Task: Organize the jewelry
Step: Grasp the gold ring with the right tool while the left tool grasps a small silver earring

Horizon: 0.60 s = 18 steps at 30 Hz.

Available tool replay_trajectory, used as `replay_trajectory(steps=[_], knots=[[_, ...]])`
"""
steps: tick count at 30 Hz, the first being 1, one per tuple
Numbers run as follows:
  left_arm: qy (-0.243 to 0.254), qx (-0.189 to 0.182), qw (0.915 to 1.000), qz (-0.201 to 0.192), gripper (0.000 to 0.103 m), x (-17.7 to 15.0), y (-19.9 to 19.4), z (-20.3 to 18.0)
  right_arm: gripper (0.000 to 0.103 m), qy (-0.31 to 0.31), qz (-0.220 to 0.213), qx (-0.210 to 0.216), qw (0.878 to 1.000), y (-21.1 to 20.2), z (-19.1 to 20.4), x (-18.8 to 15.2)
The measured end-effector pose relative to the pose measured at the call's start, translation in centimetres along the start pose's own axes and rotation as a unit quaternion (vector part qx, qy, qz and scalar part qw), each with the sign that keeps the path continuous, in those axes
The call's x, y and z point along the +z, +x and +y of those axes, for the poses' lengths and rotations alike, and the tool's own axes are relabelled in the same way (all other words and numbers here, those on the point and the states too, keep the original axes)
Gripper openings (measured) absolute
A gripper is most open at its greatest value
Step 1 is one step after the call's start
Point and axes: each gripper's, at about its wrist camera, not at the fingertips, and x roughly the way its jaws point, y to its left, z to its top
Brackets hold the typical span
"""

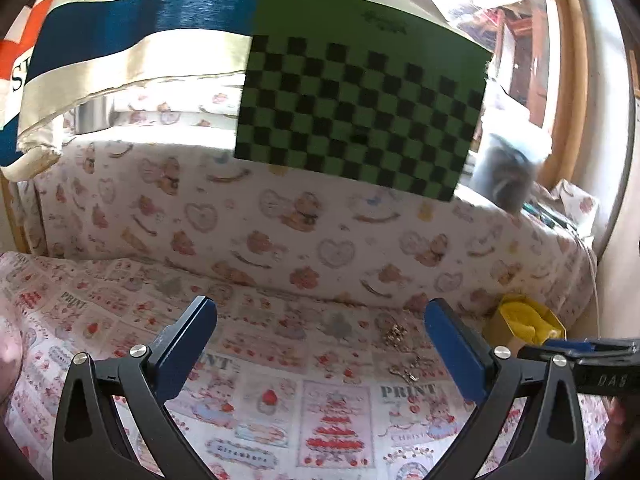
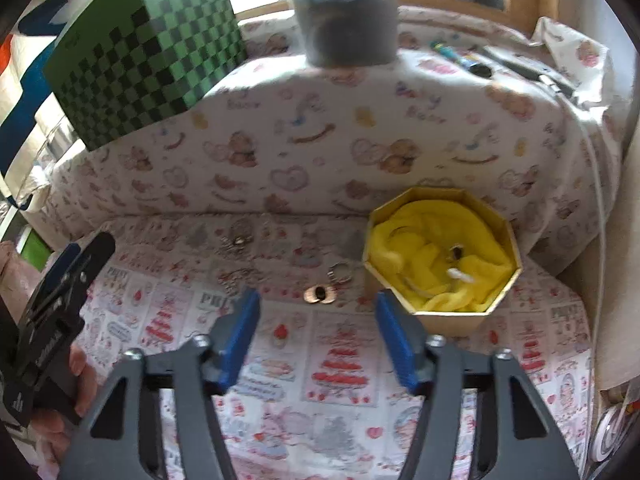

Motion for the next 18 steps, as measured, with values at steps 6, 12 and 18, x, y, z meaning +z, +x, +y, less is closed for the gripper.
replay_trajectory(steps=[6, 12, 18], knots=[[-0.039, -0.011, 0.9991, 0.009, 0.103, 0.3, 0.2, 1.4, 0.024, 0.003, 0.036, 0.008, 0.999, 2.6, 1.1, 0.3], [-0.051, -0.011, 0.9986, 0.015, 0.103, 0.3, 0.4, 1.8, 0.016, -0.001, 0.043, -0.027, 0.999, 5.3, 1.2, 0.5], [-0.040, -0.008, 0.9990, 0.017, 0.103, 0.1, 0.6, 1.3, 0.010, -0.014, 0.041, -0.043, 0.998, 7.1, 1.7, 0.8]])
